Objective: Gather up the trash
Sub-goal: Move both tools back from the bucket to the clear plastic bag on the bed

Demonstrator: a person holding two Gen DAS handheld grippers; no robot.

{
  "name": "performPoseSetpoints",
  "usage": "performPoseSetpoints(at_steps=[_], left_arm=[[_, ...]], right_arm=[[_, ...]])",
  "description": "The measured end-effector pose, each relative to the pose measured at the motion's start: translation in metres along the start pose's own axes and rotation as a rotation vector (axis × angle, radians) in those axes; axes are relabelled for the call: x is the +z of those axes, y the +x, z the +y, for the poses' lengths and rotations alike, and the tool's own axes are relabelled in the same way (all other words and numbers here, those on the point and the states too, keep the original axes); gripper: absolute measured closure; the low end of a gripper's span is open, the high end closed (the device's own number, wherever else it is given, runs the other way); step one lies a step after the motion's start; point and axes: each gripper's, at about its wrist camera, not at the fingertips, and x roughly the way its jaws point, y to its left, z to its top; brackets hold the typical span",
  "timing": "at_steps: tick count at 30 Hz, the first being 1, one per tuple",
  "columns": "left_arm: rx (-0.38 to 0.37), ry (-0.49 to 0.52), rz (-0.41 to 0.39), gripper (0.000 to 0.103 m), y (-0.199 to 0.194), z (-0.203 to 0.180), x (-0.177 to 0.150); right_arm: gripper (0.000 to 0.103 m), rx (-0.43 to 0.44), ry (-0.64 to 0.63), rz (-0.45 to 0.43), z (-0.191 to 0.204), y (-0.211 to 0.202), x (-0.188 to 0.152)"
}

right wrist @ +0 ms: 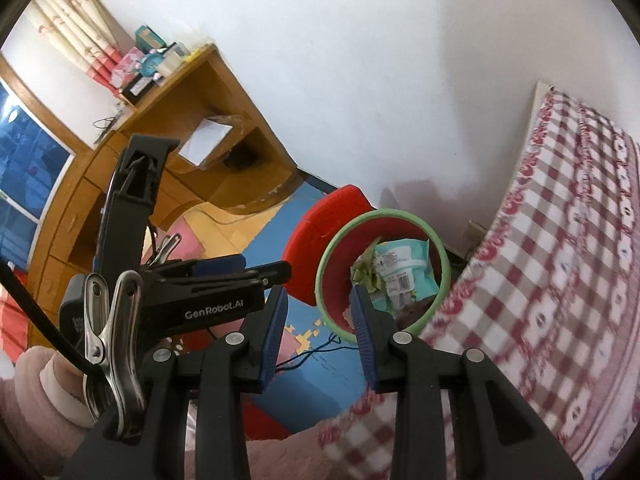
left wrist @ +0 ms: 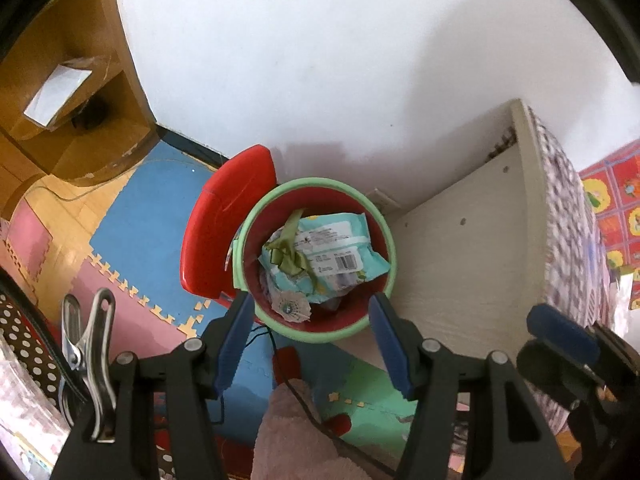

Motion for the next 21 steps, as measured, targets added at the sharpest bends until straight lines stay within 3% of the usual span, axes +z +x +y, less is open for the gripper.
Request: performPoseSetpoints(at_steps=[21], left_arm=[[0.013, 0.094, -0.116, 0.040, -0.103, -0.082, -0.071]], right_arm=[[0.069, -0.006, 0.035, -0.206, -0.015, -0.143, -0.090]])
